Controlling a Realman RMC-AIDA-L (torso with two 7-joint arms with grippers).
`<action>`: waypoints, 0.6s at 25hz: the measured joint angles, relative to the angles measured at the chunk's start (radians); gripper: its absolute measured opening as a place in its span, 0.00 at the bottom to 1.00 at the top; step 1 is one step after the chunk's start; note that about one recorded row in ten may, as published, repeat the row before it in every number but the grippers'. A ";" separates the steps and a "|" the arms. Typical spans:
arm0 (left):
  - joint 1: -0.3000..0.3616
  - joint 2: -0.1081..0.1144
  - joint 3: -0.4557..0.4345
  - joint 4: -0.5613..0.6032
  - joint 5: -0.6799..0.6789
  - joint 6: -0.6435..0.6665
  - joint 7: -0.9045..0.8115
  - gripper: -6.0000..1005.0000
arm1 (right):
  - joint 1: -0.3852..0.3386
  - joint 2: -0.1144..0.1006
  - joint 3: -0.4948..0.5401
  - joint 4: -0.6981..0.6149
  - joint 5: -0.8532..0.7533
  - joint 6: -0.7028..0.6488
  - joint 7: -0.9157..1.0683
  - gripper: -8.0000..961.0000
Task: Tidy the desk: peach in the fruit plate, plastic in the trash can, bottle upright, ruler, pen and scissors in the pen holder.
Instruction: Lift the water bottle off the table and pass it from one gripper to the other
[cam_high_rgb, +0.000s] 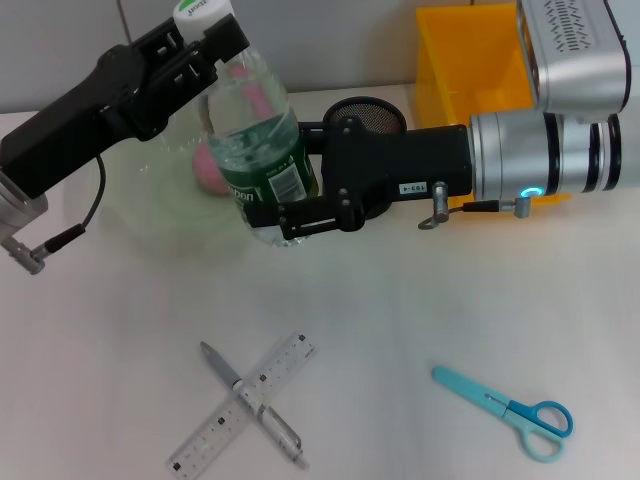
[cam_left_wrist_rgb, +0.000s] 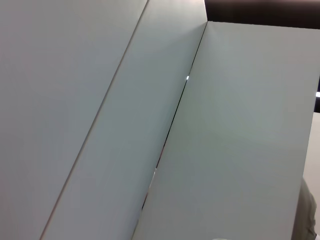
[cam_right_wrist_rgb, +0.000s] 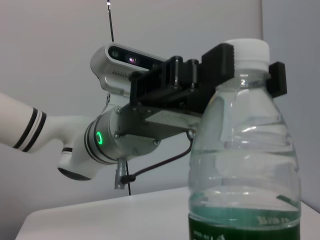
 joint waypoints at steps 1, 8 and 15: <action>0.000 0.000 0.000 0.000 0.000 0.000 0.000 0.45 | -0.001 0.000 -0.001 0.000 0.000 0.001 0.000 0.82; -0.001 0.002 0.000 0.002 -0.001 0.000 0.000 0.45 | -0.003 -0.001 -0.010 -0.001 -0.010 0.019 0.001 0.82; -0.004 0.003 0.000 0.004 -0.003 0.000 -0.003 0.45 | -0.005 -0.001 -0.011 0.015 -0.028 0.036 0.002 0.82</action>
